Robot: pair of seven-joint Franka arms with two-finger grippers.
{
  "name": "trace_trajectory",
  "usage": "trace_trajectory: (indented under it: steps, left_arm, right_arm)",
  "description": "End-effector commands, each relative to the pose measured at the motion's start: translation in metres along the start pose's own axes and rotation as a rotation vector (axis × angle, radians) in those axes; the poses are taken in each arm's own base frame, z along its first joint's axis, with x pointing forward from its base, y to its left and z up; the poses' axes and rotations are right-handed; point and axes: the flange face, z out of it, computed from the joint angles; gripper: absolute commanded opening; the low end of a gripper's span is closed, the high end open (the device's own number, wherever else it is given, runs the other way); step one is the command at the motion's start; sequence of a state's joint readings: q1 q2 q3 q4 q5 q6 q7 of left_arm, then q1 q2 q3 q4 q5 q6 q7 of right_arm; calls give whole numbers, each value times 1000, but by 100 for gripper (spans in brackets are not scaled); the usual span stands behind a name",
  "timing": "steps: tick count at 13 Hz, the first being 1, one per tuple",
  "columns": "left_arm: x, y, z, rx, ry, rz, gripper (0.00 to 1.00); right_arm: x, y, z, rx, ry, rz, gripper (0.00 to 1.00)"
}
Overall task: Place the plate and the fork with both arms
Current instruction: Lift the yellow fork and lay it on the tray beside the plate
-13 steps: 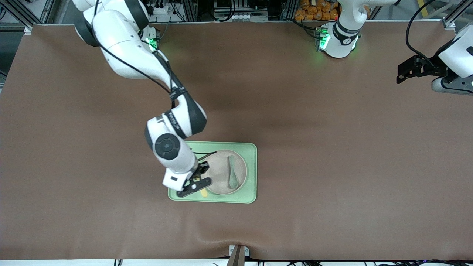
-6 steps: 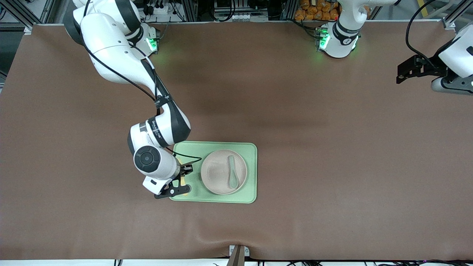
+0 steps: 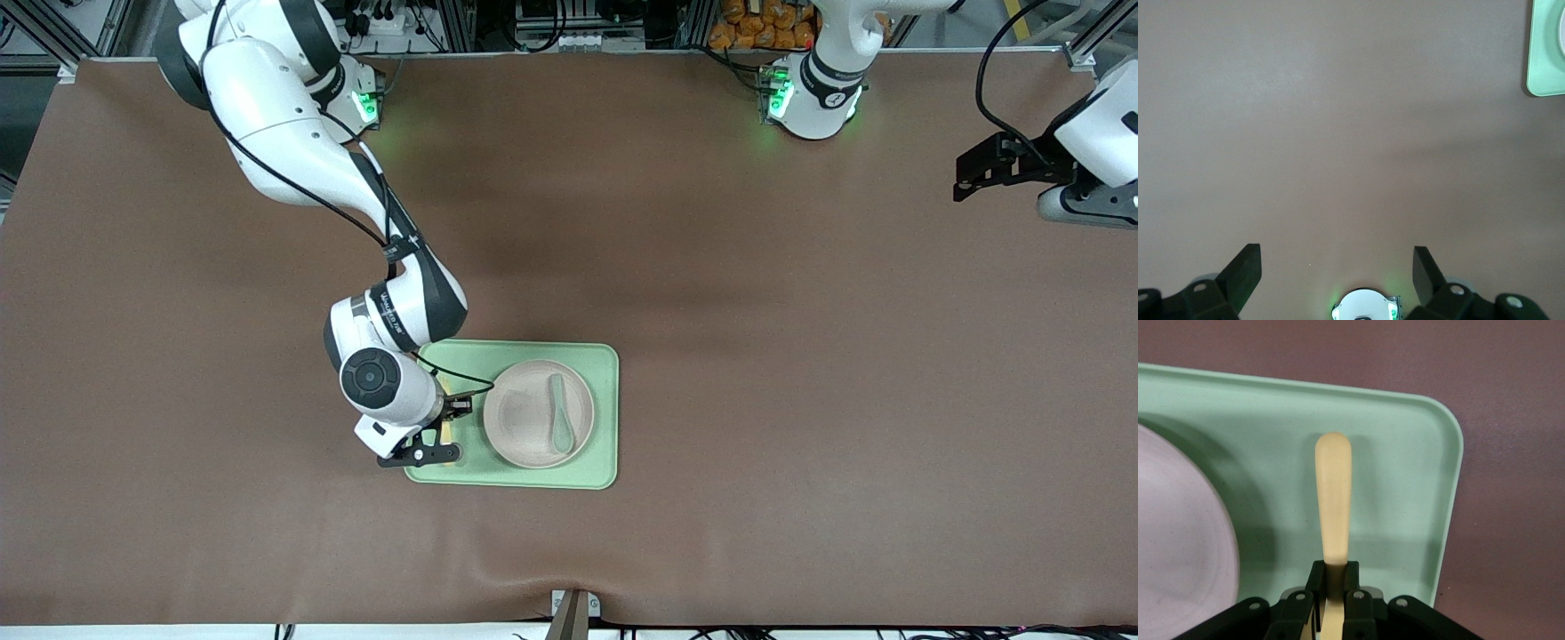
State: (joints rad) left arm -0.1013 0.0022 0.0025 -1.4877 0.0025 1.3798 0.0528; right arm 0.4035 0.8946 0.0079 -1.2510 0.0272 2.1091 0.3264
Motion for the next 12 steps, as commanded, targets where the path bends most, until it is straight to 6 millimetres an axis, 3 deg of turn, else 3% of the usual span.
trace_trajectory:
  steps: [1, 3, 4, 5, 6, 7, 10, 12]
  left_arm:
    - [-3, 3, -4, -9, 9, -7, 100]
    - [-3, 5, -4, -9, 9, -4, 100]
    - [-3, 5, -4, -9, 9, -4, 100]
    - [-3, 4, -3, -9, 8, -6, 100]
    - [-3, 5, -4, -9, 9, -4, 100]
    - [-3, 4, -4, -9, 9, -6, 100]
    - [-1, 5, -1, -9, 3, -4, 100]
    - [-1, 4, -1, -9, 3, -6, 100]
  right_arm:
    - [-19, -13, 7, 16, 16, 53, 0]
    - [-23, -19, 14, 23, 37, 74, 0]
    - [-23, -18, 16, 22, 36, 76, 11]
    - [-23, -16, 16, 21, 32, 77, 44]
    - [-22, -13, 14, 20, 30, 74, 69]
    - [-20, -11, 8, 21, 38, 66, 78]
    - [-15, -4, -15, 18, 38, 69, 88]
    - [-4, 22, -48, 25, 29, 109, 100]
